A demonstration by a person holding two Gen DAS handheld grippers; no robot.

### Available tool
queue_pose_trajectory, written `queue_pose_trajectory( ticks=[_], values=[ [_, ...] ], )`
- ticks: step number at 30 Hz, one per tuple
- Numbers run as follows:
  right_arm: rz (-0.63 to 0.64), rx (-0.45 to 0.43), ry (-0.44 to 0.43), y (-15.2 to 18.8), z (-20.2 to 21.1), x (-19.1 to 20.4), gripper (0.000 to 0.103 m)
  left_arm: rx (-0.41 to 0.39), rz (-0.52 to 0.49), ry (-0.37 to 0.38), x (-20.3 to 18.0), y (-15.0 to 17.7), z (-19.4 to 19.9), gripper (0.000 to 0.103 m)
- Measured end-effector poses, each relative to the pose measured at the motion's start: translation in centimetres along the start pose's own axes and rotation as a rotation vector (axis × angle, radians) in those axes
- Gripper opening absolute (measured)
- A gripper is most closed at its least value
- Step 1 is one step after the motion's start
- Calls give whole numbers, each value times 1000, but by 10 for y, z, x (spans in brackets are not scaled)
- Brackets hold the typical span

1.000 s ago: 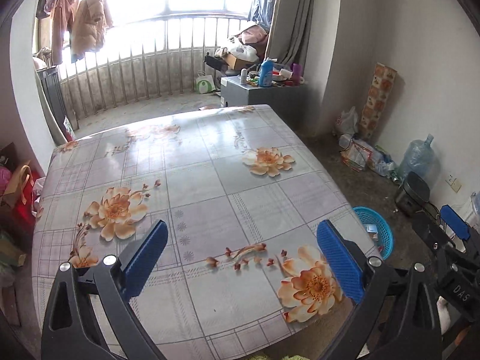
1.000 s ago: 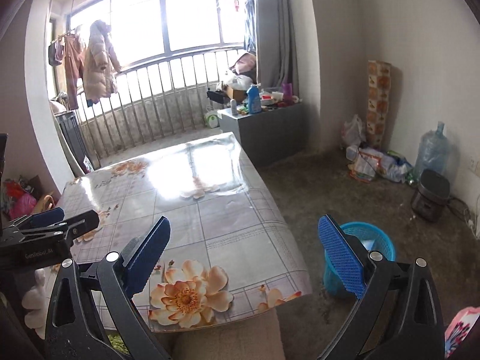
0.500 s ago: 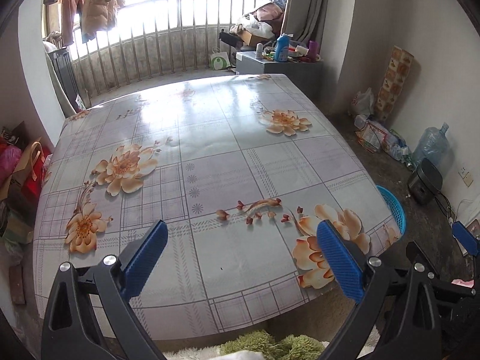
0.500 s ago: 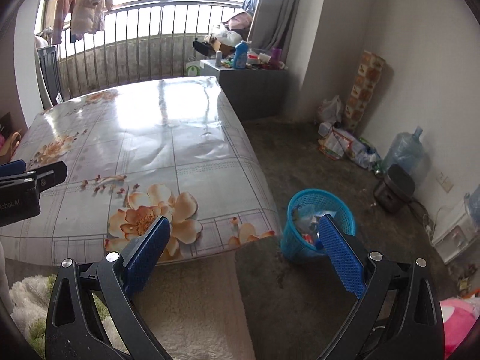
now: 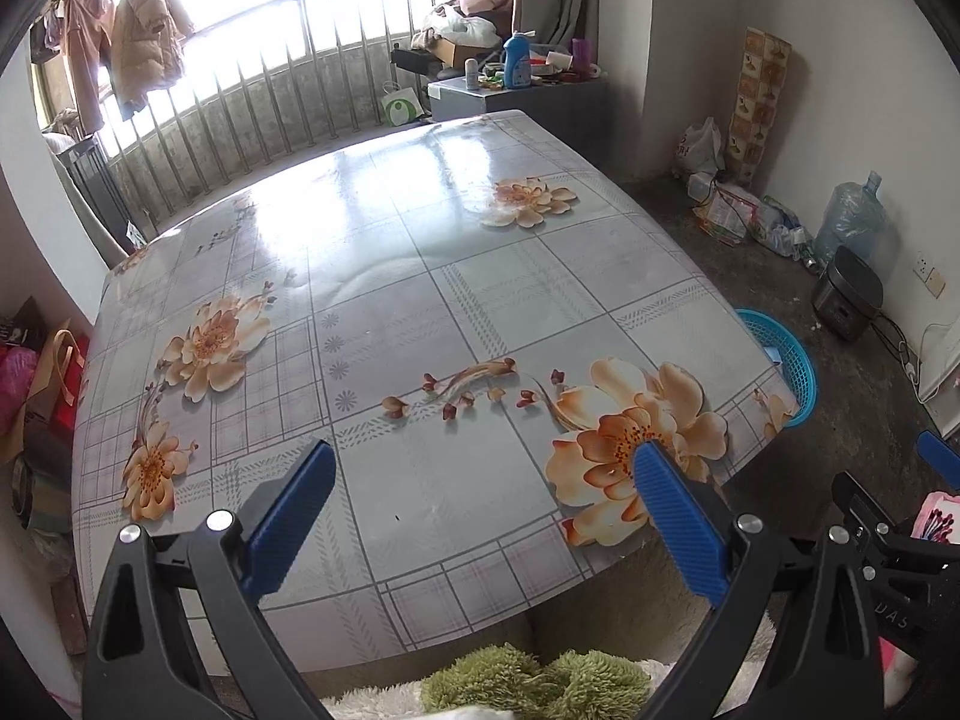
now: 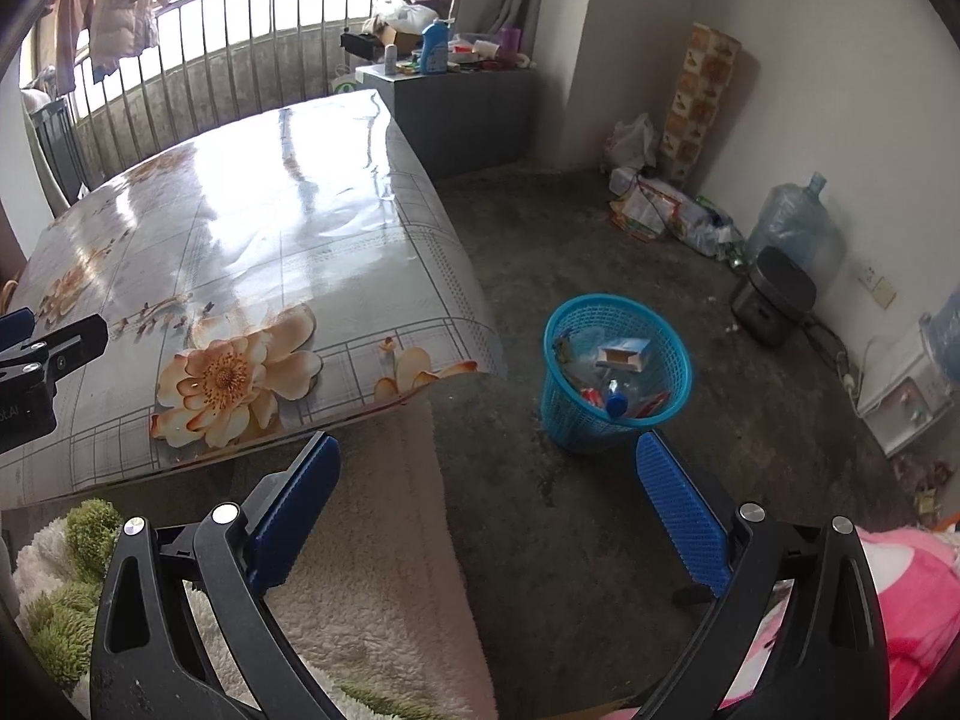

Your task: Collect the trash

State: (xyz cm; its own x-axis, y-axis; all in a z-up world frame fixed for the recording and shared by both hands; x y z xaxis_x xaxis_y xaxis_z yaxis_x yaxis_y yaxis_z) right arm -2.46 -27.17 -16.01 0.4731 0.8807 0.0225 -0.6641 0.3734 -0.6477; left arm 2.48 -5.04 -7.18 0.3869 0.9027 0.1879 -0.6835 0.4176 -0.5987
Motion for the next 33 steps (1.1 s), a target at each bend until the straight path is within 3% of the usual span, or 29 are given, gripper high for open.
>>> queue_pose_trajectory(
  ticks=[33],
  values=[
    [31, 11, 12, -3, 0, 4, 95, 36, -5, 31, -5, 4, -9, 97]
  ],
)
Point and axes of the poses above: each gripper's, at about its wrist camera, not at the fingertips, and z roughly against the way its jaws point, x to its left, y to its underside, the point moved 10 cm from there along -z, roughly the way its jaws point, and after that the axes turned 12 degrees about -z, right-handed, at the moved point
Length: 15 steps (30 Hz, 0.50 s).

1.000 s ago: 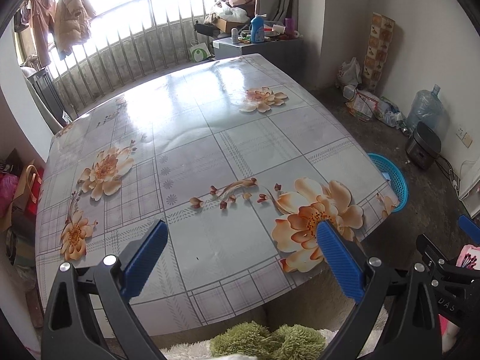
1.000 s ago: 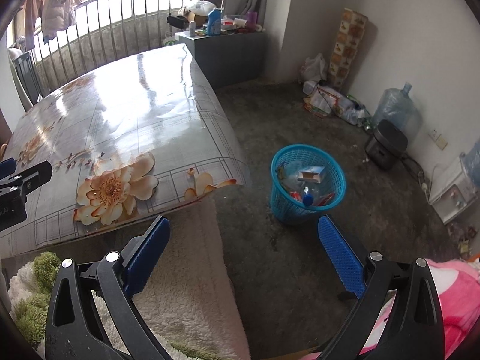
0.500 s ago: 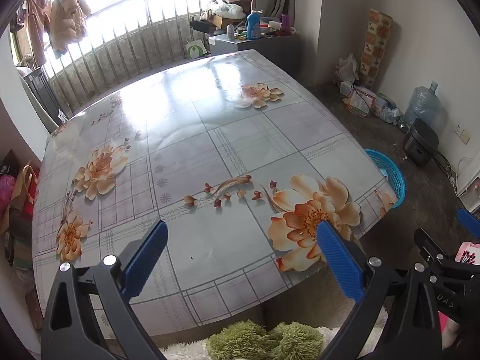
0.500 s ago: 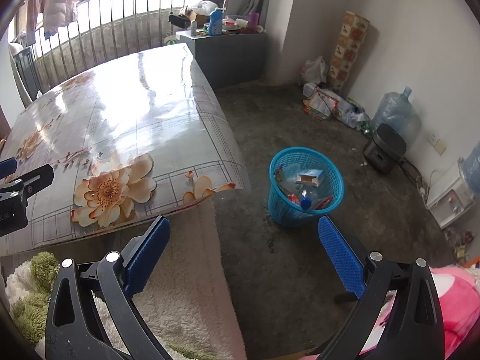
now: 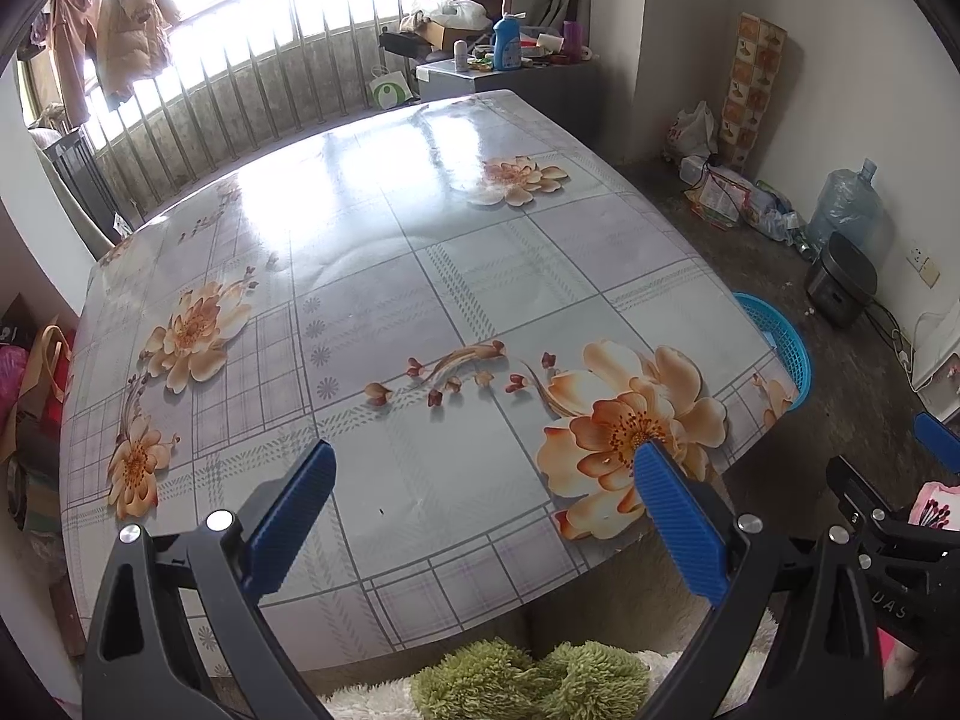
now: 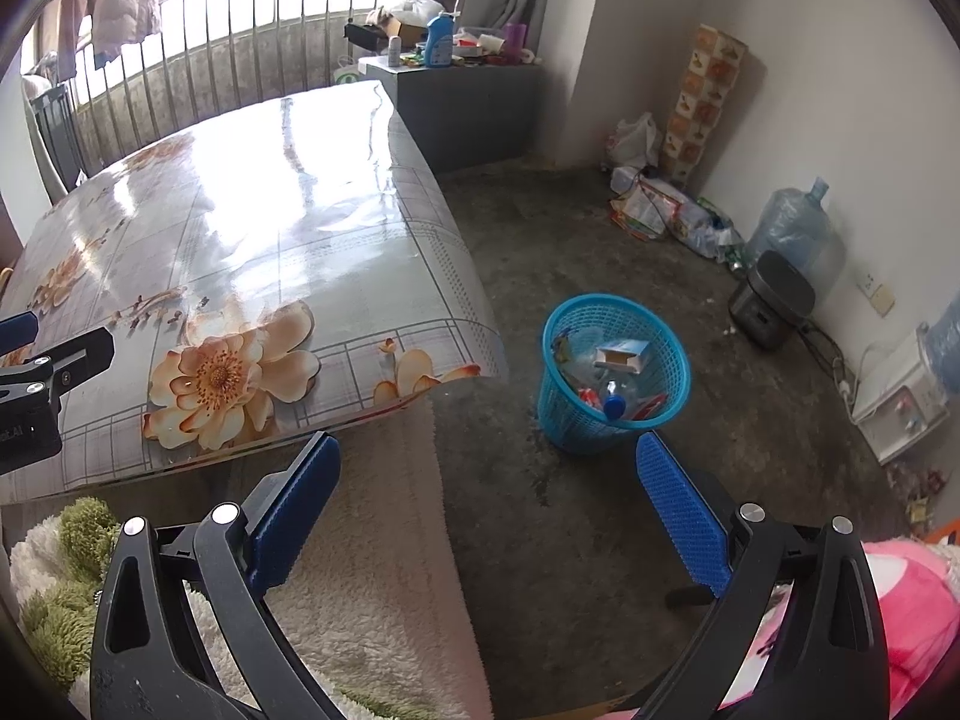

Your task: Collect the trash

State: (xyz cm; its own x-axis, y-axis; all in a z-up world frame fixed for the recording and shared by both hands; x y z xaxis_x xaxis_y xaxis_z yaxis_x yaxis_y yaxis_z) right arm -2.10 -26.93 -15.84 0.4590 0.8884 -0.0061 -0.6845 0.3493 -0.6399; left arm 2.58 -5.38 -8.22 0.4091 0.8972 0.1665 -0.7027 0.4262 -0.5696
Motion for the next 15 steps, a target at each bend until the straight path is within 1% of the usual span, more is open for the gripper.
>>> queue_pose_trajectory(
  ticks=[15],
  values=[
    [16, 13, -1, 1, -3, 3, 95, 24, 5, 10, 2, 4, -7, 97]
  ],
)
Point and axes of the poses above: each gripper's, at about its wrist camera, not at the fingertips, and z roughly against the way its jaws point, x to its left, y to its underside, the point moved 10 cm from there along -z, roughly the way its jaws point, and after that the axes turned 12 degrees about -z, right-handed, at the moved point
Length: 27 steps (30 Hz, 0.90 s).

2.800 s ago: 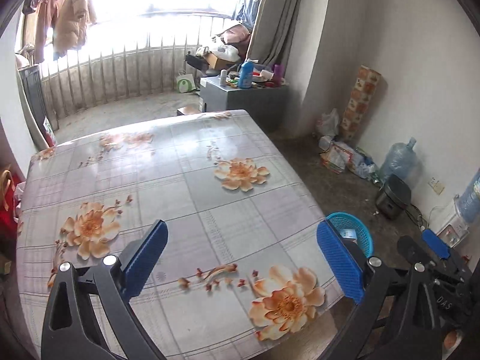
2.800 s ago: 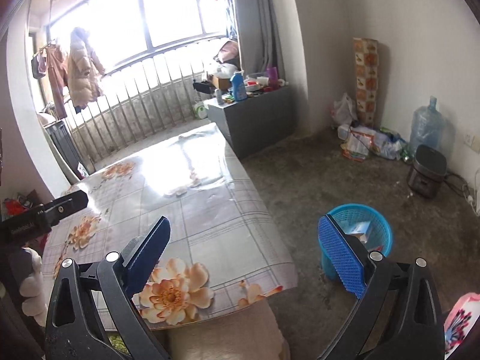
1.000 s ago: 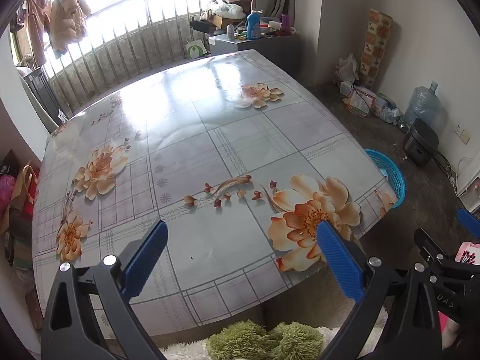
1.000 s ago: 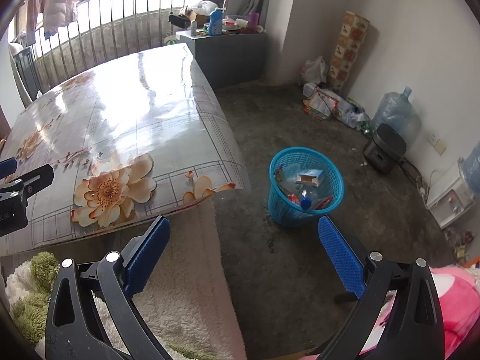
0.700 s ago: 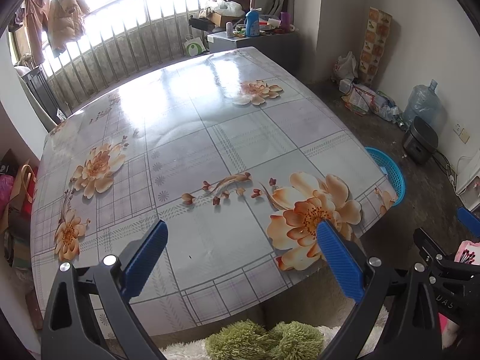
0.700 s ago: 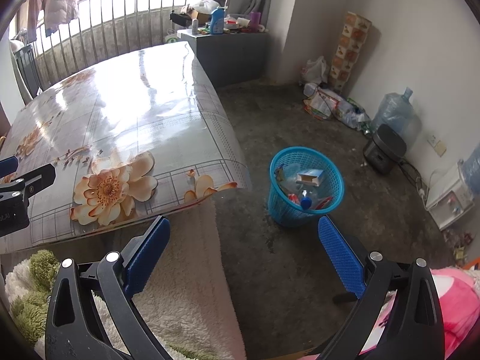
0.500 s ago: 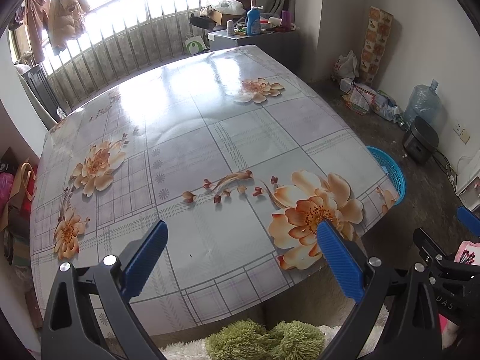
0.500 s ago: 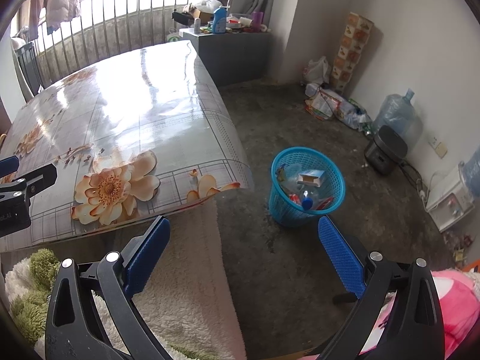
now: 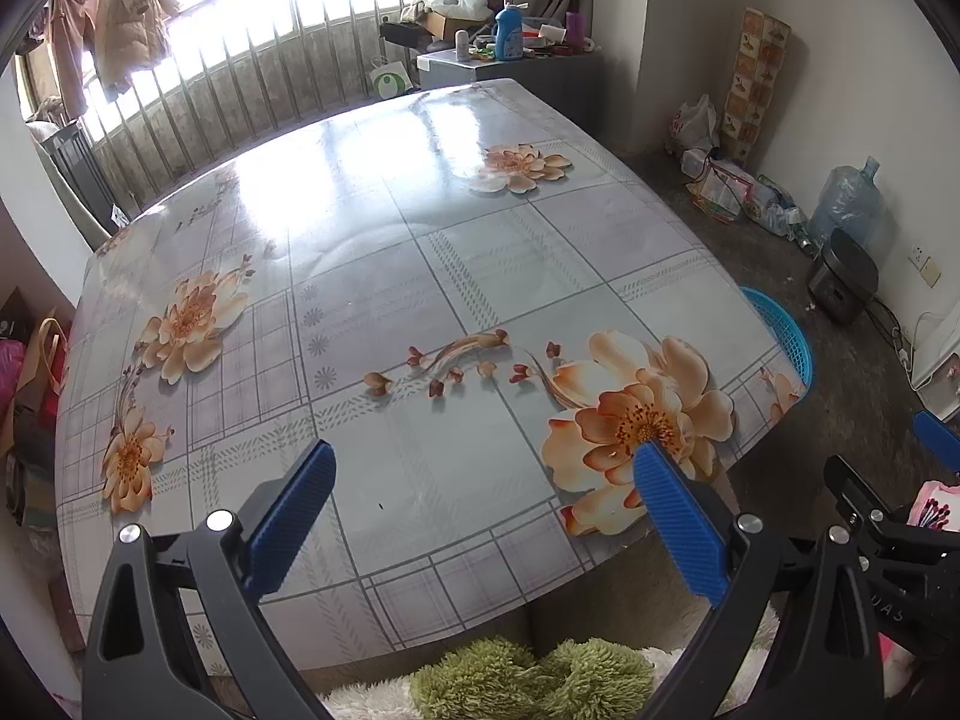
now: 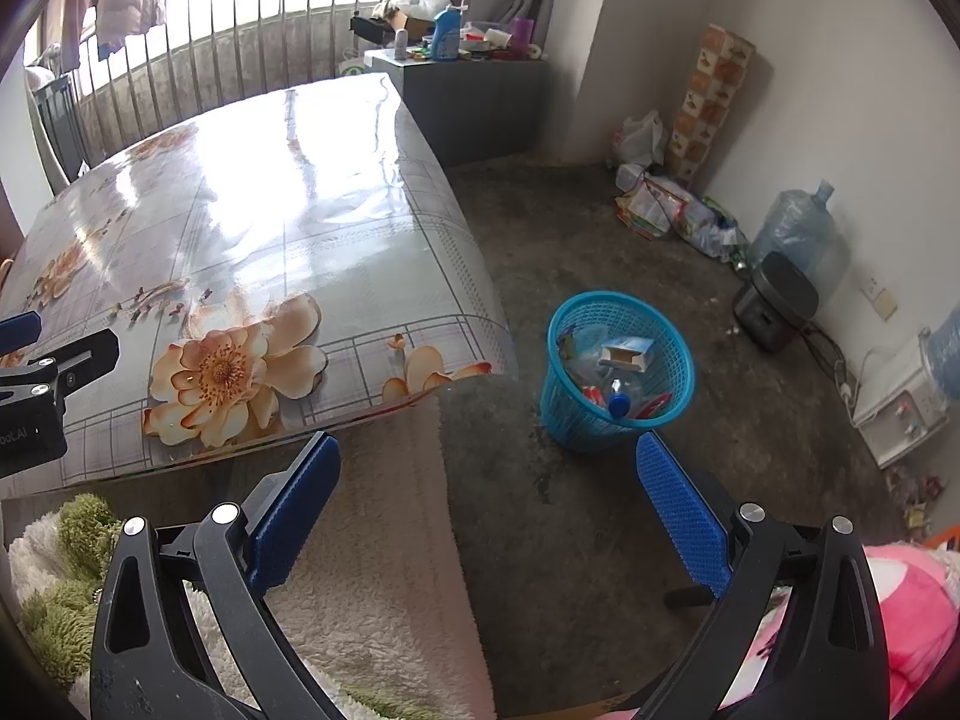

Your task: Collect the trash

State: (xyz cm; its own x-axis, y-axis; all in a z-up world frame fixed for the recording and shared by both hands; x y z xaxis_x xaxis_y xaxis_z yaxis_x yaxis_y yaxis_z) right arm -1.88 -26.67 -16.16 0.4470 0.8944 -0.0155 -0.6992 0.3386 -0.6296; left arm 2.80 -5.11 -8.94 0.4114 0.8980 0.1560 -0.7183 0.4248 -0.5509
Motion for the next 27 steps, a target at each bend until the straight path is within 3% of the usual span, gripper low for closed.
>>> queue_pose_trajectory(
  ticks=[27],
  values=[
    [2, 1, -3, 0, 0, 1, 95, 26, -13, 9, -3, 6, -4, 97]
  ],
)
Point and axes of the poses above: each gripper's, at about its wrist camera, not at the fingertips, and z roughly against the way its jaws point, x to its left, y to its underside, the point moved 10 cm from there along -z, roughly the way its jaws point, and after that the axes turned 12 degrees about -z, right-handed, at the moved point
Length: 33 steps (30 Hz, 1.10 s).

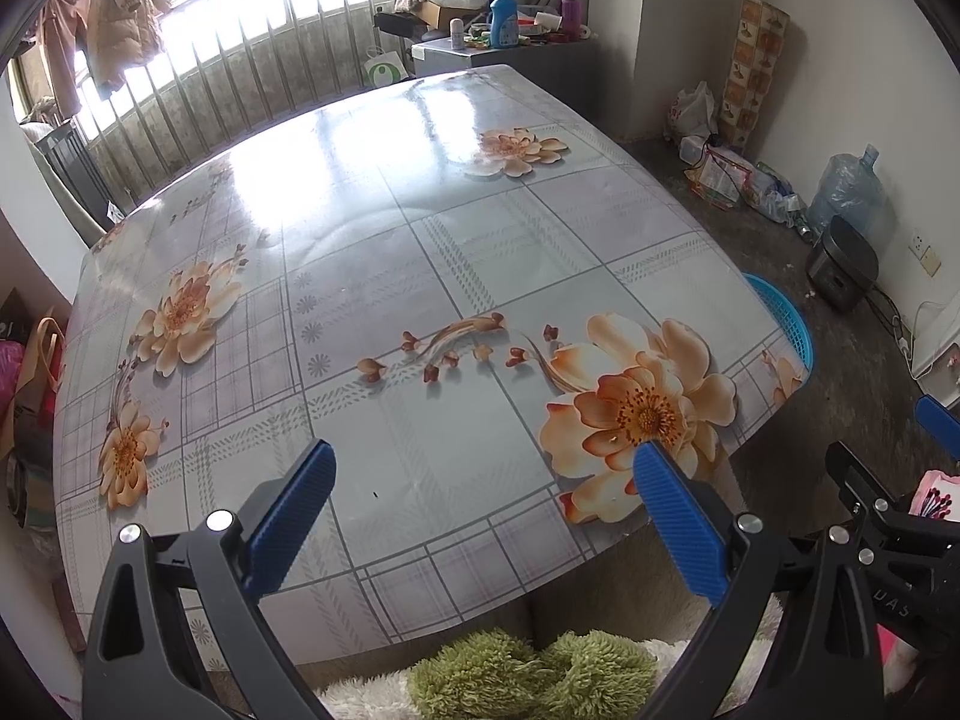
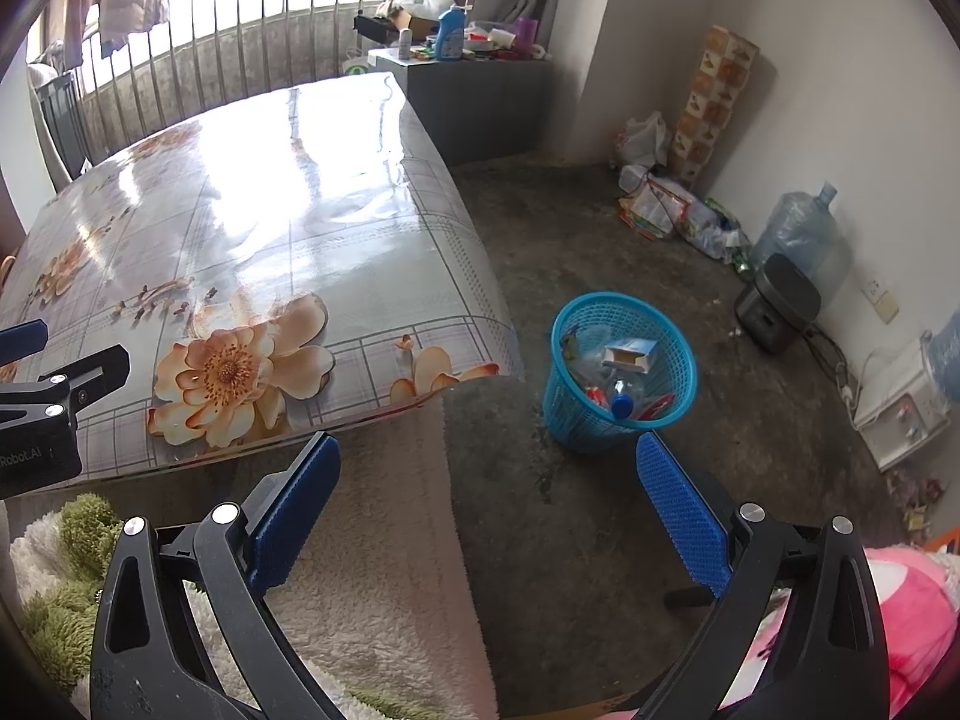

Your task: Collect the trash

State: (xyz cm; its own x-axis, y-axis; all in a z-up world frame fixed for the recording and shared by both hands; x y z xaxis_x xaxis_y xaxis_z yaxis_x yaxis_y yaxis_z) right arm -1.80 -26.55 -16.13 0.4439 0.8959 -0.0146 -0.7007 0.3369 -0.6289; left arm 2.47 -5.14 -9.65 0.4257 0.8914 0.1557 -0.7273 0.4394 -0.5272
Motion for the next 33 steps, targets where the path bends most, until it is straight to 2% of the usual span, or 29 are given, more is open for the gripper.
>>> queue_pose_trajectory(
  ticks=[33],
  values=[
    [3, 3, -4, -2, -2, -2, 95, 10, -15, 2, -2, 3, -2, 97]
  ],
)
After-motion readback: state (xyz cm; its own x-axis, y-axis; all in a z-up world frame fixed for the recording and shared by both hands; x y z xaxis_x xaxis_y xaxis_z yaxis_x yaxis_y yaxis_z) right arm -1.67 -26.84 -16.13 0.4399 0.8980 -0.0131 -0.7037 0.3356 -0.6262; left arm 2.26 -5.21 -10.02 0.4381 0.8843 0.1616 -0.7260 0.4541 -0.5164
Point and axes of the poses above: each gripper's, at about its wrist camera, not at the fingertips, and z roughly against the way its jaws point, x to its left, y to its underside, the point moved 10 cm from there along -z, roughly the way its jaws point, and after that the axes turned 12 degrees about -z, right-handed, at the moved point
